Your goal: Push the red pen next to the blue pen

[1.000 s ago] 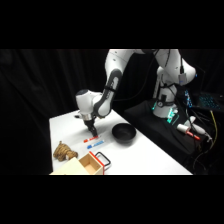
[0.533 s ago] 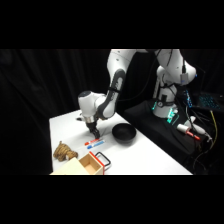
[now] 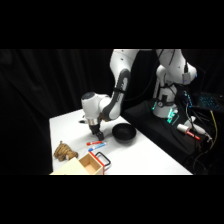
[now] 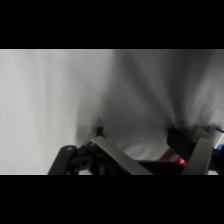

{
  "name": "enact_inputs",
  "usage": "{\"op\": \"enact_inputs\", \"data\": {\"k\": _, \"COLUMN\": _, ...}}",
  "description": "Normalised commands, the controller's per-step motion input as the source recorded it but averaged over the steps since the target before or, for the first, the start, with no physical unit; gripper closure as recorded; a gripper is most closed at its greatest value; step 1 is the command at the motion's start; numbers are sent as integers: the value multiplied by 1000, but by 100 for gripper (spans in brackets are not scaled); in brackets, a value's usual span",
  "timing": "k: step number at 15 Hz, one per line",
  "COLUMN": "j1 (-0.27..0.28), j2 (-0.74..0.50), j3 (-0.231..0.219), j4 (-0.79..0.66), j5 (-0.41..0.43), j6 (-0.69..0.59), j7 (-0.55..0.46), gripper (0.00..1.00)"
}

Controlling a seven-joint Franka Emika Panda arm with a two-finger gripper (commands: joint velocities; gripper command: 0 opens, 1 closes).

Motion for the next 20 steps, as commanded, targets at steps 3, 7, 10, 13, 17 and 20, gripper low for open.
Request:
{"op": "enact_inputs", "data": {"k": 3, "j1": 111, "j2": -227, "j3": -31, "j4": -321, "j5": -122, "j6": 104, "j7": 175, "gripper": 0}}
{"op": "enact_inputs", "data": {"k": 7, "j1": 155, "j2": -393, "j3": -154, "j4": -327, "j5": -200, "j6": -24, "j7": 231, "gripper": 0}}
{"op": "enact_inputs", "data": {"k": 10, "j1": 111, "j2": -617, "j3": -153, "j4": -333, "j5": -191, "j6": -247, "j7": 201, "gripper": 0}}
{"op": "enact_inputs", "data": {"k": 13, "j1": 43, "j2": -667, "j3": -88, "j4": -262, "j5": -160, "j6": -396, "j7": 153, "gripper": 0}}
{"op": "enact_inputs", "data": {"k": 17, "j1": -17, "j2": -577, "j3": -23, "j4": -157, "j5": -112, "j6": -396, "j7": 161, "gripper": 0}}
{"op": "enact_inputs", "data": {"k": 20, "j1": -46, "j2": -439, "j3": 10, "j4": -66, "j5": -69, "j6": -375, "j7": 154, "gripper": 0}}
